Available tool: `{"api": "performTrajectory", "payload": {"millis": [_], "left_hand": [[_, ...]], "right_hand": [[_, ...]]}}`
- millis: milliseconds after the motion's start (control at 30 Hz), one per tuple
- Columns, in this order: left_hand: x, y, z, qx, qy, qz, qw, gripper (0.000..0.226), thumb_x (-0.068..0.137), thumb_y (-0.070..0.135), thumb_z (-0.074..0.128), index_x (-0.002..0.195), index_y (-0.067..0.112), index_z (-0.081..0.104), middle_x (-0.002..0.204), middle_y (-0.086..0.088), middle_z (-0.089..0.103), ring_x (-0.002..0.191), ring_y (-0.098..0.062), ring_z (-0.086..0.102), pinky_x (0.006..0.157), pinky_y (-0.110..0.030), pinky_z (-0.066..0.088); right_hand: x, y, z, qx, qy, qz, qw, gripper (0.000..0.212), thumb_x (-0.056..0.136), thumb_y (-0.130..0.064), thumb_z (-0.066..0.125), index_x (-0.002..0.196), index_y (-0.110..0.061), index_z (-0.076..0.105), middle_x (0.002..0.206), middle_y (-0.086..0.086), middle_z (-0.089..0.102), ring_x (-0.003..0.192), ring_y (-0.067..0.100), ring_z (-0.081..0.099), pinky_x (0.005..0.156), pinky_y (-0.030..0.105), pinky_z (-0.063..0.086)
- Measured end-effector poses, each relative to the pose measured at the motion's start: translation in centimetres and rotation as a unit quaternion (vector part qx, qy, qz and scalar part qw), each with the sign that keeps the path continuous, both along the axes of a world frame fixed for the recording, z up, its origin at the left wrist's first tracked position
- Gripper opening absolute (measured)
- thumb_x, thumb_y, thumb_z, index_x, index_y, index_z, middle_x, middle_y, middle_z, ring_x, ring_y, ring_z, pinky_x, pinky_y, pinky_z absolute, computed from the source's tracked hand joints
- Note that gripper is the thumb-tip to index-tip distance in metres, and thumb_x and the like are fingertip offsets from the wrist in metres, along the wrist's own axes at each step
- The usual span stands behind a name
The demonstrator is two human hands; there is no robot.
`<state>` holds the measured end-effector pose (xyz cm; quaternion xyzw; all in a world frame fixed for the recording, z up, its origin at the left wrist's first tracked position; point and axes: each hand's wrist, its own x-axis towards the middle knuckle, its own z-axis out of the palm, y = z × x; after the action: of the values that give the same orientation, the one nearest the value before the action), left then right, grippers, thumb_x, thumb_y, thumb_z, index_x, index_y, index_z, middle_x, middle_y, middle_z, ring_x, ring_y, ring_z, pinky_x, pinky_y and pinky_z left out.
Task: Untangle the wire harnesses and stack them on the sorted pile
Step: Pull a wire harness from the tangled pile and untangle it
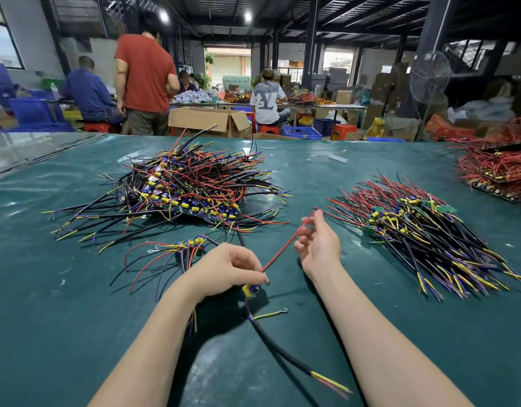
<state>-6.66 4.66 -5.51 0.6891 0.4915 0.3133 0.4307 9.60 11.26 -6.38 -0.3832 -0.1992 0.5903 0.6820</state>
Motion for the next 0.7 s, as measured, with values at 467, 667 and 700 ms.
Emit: {"api": "performTrajectory", "payload": {"millis": [467, 667, 700], "left_hand": [[-0.3, 1.5, -0.1, 0.185, -0.237, 0.323, 0.897, 0.022, 0.081, 0.003, 0.067, 0.065, 0.016, 0.059, 0.053, 0.009, 0.057, 0.047, 0.004, 0.052, 0.046, -0.013, 0.049], [-0.4, 1.3, 0.1, 0.137, -0.318, 0.274, 0.897, 0.018, 0.081, -0.003, 0.064, 0.072, 0.012, 0.059, 0.053, 0.010, 0.062, 0.053, 0.001, 0.058, 0.055, -0.018, 0.055], [-0.4, 1.2, 0.1, 0.123, -0.316, 0.257, 0.905, 0.019, 0.079, -0.005, 0.065, 0.074, 0.012, 0.060, 0.055, 0.010, 0.063, 0.056, -0.001, 0.059, 0.059, -0.018, 0.055]], "right_hand": [[-2.5, -2.7, 0.5, 0.066, -0.323, 0.379, 0.865, 0.019, 0.092, -0.015, 0.053, 0.075, -0.008, 0.057, 0.056, 0.005, 0.057, 0.040, 0.006, 0.053, 0.042, 0.016, 0.046], [-2.0, -3.0, 0.8, -0.004, -0.149, 0.428, 0.891, 0.016, 0.090, 0.007, 0.046, 0.091, -0.006, 0.055, 0.057, 0.004, 0.065, 0.049, 0.011, 0.065, 0.045, 0.020, 0.052], [-2.0, -3.0, 0.9, -0.009, -0.143, 0.423, 0.895, 0.018, 0.090, 0.008, 0.045, 0.091, -0.007, 0.055, 0.056, 0.004, 0.066, 0.049, 0.011, 0.065, 0.044, 0.019, 0.051]]}}
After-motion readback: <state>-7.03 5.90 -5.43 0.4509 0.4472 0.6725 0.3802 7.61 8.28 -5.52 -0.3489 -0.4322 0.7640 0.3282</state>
